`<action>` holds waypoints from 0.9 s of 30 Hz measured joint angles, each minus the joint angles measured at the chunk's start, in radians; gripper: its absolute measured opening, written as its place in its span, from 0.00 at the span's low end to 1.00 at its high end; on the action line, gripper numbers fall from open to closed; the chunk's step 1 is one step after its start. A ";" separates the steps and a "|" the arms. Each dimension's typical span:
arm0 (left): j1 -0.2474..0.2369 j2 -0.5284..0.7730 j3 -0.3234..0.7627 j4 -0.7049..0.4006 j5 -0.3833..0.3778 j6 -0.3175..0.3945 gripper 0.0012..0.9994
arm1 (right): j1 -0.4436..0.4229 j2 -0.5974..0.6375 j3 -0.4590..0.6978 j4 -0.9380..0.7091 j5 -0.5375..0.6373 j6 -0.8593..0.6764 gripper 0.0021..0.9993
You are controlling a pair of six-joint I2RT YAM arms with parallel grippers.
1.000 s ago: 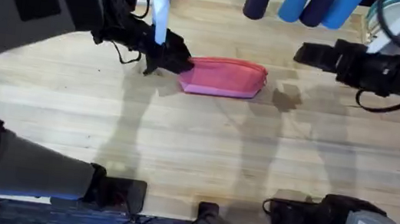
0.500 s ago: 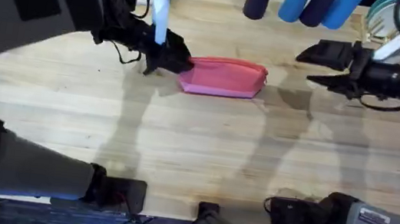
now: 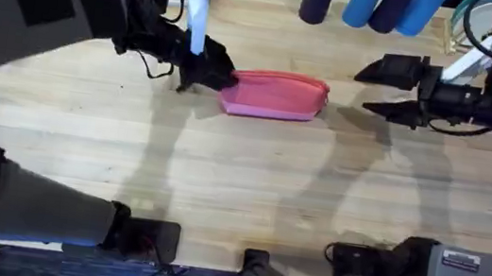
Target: Unzip the bag, pick up the pens from the table one at a time and place them inside, then zip the bag closed.
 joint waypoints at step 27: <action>0.000 0.000 0.000 0.000 0.000 0.000 0.04 | 0.122 0.000 0.000 0.050 0.068 0.038 1.00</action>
